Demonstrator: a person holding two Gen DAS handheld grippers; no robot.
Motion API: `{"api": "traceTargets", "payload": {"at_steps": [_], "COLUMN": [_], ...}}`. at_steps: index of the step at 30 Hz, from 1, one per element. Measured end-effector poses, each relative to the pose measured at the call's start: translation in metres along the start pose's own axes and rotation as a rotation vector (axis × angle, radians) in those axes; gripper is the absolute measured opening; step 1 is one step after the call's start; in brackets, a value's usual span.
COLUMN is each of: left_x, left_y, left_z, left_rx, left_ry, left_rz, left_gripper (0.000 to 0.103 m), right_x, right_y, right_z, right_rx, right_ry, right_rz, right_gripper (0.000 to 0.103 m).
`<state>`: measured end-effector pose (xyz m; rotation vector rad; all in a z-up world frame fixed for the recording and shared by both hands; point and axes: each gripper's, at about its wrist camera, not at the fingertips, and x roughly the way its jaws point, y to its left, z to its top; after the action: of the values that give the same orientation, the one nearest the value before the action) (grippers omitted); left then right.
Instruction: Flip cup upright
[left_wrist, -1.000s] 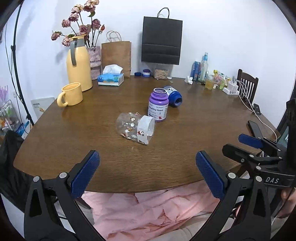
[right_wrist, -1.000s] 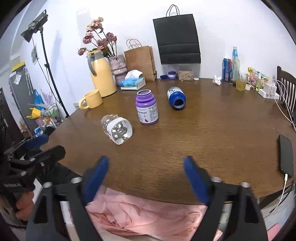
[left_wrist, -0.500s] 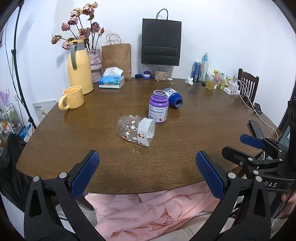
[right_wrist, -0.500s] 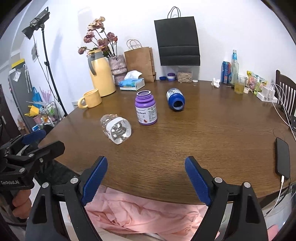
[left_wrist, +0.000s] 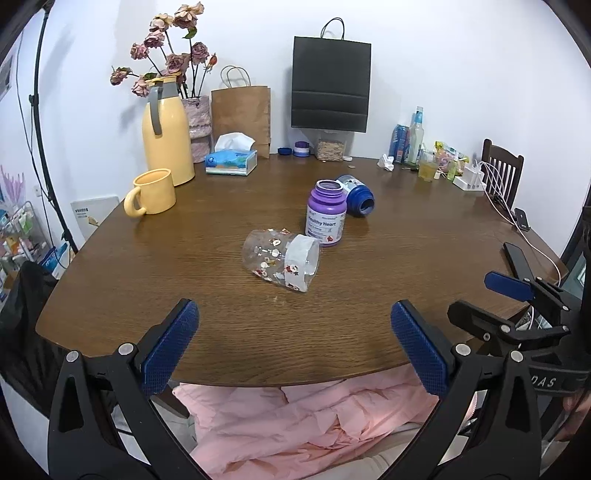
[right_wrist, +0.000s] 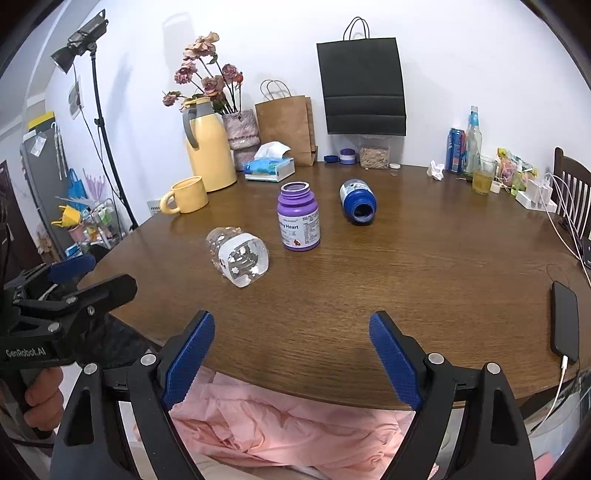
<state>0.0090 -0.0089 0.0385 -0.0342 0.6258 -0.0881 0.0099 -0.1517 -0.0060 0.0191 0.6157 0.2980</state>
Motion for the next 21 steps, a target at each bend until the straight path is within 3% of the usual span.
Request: {"api": "traceTargets", "payload": {"at_steps": [21], "left_x": [0.004], "left_y": [0.0044], "left_z": [-0.0013], "left_rx": [-0.004], "left_ry": [0.014], "left_rz": [0.015], "left_gripper": [0.103], "right_x": [-0.003], "right_y": [0.0039], "right_z": [0.0012], "right_rx": [-0.023], "right_ry": [-0.023], "right_rz": [-0.003], "right_gripper": [0.089]}}
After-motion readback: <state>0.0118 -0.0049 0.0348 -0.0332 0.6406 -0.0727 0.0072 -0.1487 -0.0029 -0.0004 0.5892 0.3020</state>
